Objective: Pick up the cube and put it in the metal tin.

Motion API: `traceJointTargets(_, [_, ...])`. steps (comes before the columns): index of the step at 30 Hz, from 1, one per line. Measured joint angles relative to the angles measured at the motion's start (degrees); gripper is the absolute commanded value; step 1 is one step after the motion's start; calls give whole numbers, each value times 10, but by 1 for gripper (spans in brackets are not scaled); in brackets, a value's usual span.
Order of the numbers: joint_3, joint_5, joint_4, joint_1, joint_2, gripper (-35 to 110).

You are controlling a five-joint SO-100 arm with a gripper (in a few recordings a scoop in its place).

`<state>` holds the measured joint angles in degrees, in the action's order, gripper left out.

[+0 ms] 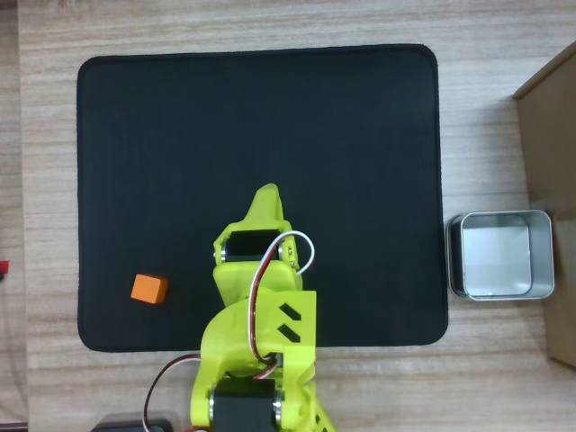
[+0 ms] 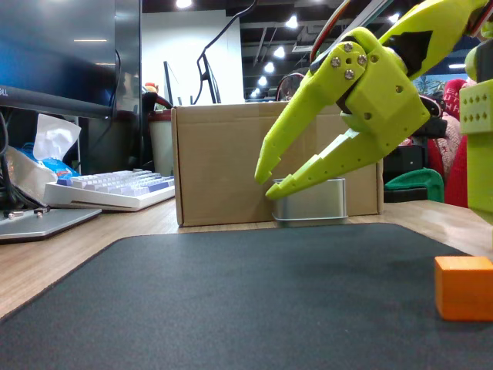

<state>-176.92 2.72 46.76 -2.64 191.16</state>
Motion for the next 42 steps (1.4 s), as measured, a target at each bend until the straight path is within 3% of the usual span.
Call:
traceJointTargets(7, [2,27,0,0,0,0])
traceJointTargets(14, [131,54,56,22,-12,0])
traceJointTargets(22, [345,169,173,79,-233,9])
traceJointTargets(30, [468,243,308,175,-337,13])
traceJointTargets(42, [531,338,350,265,-549,18])
